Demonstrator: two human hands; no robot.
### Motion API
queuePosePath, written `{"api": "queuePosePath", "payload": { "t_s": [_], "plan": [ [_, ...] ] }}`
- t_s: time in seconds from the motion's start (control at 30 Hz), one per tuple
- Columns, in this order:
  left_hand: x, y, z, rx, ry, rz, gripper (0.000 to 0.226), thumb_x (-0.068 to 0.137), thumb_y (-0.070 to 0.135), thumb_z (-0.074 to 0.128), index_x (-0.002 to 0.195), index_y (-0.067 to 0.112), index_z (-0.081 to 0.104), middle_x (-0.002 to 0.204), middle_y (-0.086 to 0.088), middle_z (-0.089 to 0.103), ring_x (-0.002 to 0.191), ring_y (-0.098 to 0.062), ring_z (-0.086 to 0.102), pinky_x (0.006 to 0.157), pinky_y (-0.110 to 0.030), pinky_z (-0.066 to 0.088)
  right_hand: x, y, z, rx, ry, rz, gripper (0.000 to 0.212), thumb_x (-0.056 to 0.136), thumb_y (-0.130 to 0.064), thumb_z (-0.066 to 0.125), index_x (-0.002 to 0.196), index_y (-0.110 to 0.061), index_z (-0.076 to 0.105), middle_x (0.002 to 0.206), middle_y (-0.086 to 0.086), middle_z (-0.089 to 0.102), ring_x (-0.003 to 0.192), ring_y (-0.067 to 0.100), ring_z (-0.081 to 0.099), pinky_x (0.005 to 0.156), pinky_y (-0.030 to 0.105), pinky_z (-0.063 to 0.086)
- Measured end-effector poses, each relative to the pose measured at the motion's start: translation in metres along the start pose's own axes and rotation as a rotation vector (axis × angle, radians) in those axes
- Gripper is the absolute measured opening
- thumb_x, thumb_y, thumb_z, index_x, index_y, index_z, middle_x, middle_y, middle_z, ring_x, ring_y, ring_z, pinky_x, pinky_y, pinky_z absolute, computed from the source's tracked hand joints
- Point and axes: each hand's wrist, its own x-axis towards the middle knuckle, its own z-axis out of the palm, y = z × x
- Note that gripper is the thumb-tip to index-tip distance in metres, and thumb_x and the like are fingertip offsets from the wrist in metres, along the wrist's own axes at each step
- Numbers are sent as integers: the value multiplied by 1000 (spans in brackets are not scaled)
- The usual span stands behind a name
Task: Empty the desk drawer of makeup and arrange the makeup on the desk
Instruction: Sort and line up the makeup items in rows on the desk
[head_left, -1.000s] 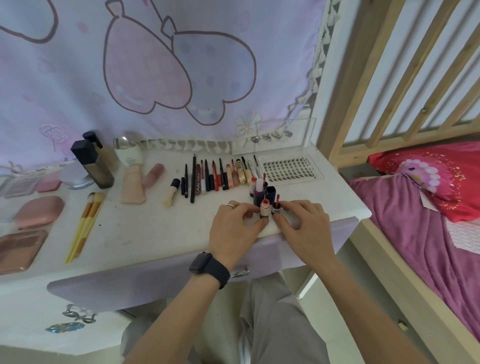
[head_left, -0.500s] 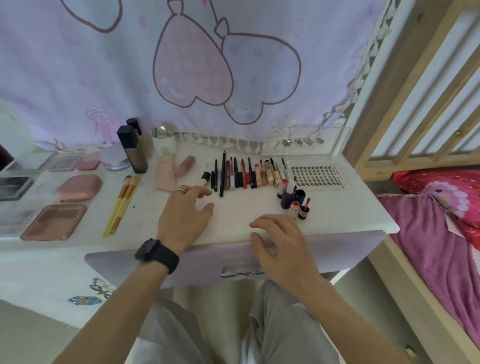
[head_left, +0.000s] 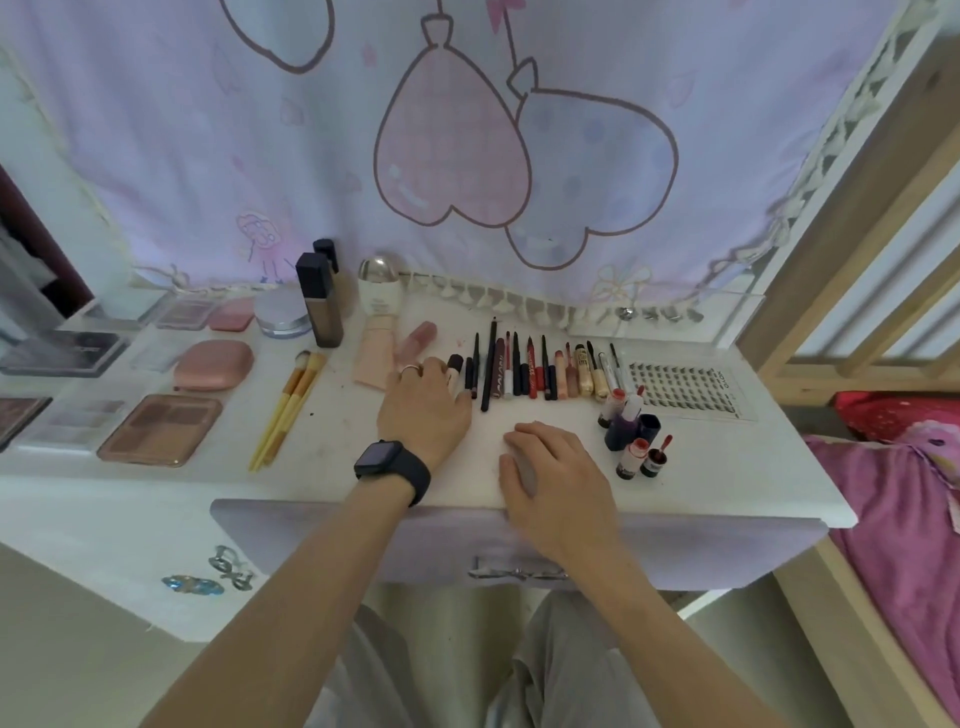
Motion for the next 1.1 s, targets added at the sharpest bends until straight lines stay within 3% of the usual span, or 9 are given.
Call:
{"api": "queuePosePath", "payload": {
  "t_s": [0.13, 0.27, 0.33, 0.4, 0.53, 0.7, 0.8, 0.93, 1.1],
  "plan": [
    [2, -8, 0, -41, 49, 2, 30, 98, 26, 52, 124, 14, 59, 117, -12, 62, 108, -29, 55, 85, -37, 45, 0, -1, -2, 27, -21, 28, 31, 95, -30, 63, 120, -15, 73, 126, -4, 69, 121, 16, 59, 100, 33, 53],
    [-13, -13, -10, -311, 119, 23, 24, 102, 27, 52, 121, 20, 64, 95, 6, 61, 79, -5, 53, 62, -13, 35, 2, -1, -7, 163, -79, 175, 41, 96, -50, 51, 129, -28, 63, 126, -15, 65, 122, 4, 53, 96, 24, 46],
    [-27, -14, -16, -469, 81, 62, 20, 101, 26, 53, 117, 27, 64, 94, 14, 59, 84, 3, 53, 66, -8, 38, 5, 1, -10, 257, -89, 260, 46, 93, -64, 43, 131, -40, 54, 117, -29, 63, 114, -4, 53, 90, 19, 41],
    [-40, -15, -20, -552, 20, 114, 20, 100, 21, 55, 114, 32, 65, 99, 10, 61, 90, 4, 51, 71, -5, 37, 8, 2, -13, 328, -83, 310, 44, 89, -74, 40, 127, -51, 46, 107, -41, 61, 107, -9, 54, 84, 18, 40],
    [-54, -18, -22, -509, -79, 207, 23, 98, 16, 58, 113, 27, 71, 97, 7, 61, 87, -5, 53, 71, -9, 37, 13, 1, -14, 409, -102, 359, 44, 85, -82, 35, 120, -57, 47, 98, -33, 69, 95, -9, 60, 79, 25, 43],
    [-57, -21, -19, -428, -164, 244, 21, 99, 26, 55, 108, 38, 70, 95, 10, 64, 85, -9, 54, 75, -26, 43, 13, 0, -21, 397, -165, 268, 15, 98, -62, 45, 100, -54, 56, 84, -36, 69, 82, -7, 59, 63, 21, 38],
    [-58, -23, -16, -332, -168, 254, 21, 103, 32, 48, 104, 35, 68, 85, 6, 64, 79, -10, 53, 71, -32, 44, 13, 3, -22, 398, -214, 248, 18, 101, -54, 48, 89, -47, 59, 80, -33, 69, 78, -1, 58, 63, 26, 39],
    [-55, -20, -13, -240, -155, 267, 29, 106, 34, 37, 98, 24, 62, 72, 1, 58, 68, -19, 54, 61, -37, 40, 11, 2, -19, 382, -202, 224, 29, 96, -61, 42, 91, -41, 62, 79, -33, 68, 74, -2, 58, 60, 24, 35],
    [-55, -17, -10, -151, -125, 290, 41, 106, 40, 26, 93, 15, 56, 63, 0, 54, 61, -24, 52, 55, -31, 32, 15, 0, -15, 356, -198, 248, 16, 103, -50, 47, 97, -43, 59, 87, -32, 66, 83, -1, 58, 62, 25, 41]
  ]
}}
